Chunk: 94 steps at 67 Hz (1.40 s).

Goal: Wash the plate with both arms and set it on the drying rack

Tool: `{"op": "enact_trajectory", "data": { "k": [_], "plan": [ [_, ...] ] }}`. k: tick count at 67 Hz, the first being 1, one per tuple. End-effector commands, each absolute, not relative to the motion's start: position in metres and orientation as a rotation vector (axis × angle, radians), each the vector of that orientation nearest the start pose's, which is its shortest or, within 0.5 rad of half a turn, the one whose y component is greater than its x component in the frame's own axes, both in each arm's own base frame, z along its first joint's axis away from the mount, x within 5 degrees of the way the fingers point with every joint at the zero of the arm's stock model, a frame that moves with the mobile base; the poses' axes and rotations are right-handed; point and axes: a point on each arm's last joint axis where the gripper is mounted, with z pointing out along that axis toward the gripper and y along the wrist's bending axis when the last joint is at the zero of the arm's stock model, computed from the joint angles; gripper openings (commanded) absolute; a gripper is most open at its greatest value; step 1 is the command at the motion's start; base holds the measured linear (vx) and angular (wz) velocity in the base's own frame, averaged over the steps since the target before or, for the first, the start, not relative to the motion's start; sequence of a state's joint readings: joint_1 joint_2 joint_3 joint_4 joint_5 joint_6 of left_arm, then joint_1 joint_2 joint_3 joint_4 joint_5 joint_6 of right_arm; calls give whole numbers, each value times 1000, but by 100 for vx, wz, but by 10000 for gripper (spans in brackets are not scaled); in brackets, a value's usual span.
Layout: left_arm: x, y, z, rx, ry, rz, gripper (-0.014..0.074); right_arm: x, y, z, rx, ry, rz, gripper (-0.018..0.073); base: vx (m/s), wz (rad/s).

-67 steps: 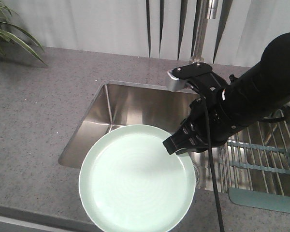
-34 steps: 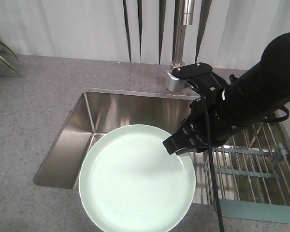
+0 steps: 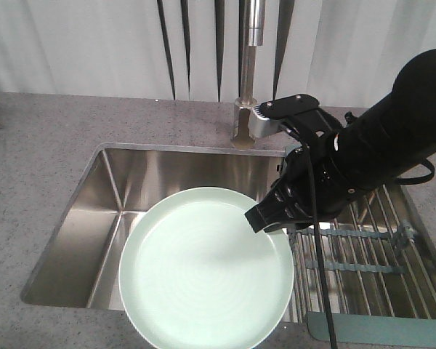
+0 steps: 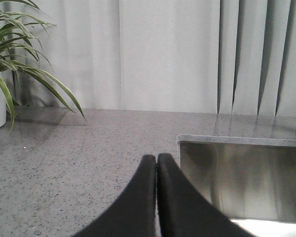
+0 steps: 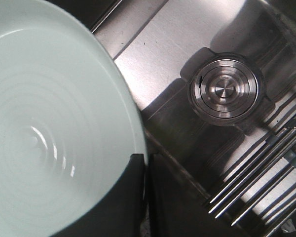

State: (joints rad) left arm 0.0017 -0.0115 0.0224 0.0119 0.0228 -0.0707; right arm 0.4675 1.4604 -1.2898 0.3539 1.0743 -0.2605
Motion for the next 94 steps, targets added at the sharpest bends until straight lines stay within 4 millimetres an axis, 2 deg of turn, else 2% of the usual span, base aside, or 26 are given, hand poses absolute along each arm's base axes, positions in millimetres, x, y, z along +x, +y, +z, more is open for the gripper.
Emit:
{"op": "enact_trajectory", "data": {
  "k": [1,94],
  "plan": [
    [53,0,219,-42,1403,-55,-6,248,157,351,-810,2493,561,-1,4,-7],
    [53,0,219,-42,1403,-55,-6,248,157,351,-809,2492,561,-1,3,-5]
  ]
}}
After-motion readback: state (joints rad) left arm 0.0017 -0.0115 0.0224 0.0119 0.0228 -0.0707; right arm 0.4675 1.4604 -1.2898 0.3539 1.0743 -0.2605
